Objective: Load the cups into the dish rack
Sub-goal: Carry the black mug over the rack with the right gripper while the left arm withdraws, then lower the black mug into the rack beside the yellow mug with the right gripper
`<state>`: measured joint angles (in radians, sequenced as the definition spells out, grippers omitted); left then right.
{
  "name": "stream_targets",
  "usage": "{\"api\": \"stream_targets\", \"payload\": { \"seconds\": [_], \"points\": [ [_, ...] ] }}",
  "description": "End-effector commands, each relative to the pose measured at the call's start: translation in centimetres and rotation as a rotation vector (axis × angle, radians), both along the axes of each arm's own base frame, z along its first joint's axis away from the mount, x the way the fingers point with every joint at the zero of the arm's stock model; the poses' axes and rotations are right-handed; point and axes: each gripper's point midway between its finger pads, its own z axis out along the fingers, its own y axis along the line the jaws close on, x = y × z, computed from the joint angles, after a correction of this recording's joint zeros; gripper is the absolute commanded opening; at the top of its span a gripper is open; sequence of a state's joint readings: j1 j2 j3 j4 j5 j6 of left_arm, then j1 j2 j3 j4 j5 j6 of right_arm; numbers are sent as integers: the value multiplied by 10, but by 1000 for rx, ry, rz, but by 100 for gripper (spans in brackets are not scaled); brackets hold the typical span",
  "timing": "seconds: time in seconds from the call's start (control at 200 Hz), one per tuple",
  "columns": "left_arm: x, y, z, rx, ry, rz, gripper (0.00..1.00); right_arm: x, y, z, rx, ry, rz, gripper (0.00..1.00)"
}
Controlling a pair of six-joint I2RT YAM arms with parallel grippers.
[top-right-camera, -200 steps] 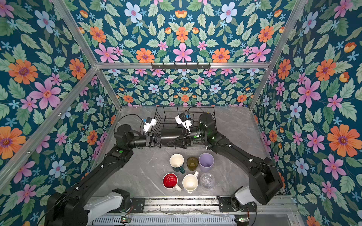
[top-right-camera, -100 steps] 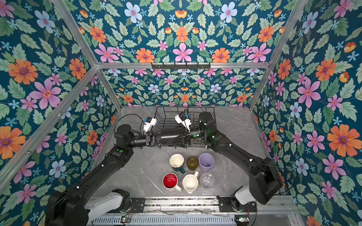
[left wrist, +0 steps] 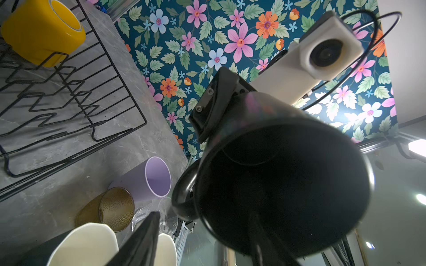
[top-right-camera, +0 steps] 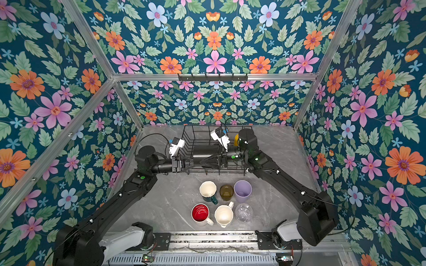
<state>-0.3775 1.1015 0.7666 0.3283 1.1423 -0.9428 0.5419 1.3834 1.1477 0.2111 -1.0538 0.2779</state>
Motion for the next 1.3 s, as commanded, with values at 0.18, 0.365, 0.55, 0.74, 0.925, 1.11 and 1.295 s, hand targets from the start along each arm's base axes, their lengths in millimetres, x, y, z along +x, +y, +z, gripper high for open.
{"api": "stream_targets", "payload": {
  "seconds": [0.18,0.365,0.55,0.74,0.925,1.11,1.295],
  "points": [
    [20,21,-21,145,-30,128,77,30,-44,7,-95,0,-285,0],
    [45,55,-27,246,-59,312,83,49,-68,-3,-260,49,-487,0],
    [65,95,-15,420,-178,561,88,81,-93,-25,-433,124,-684,0],
    [66,141,8,526,-301,827,93,109,-103,-36,-552,166,-785,0],
    [55,172,25,532,-388,1011,97,136,-105,-46,-656,181,-837,0],
    [46,184,25,567,-429,1062,99,163,-101,-66,-754,210,-846,0],
    [43,188,15,616,-437,1060,99,183,-99,-83,-848,224,-847,0]
  ]
}}
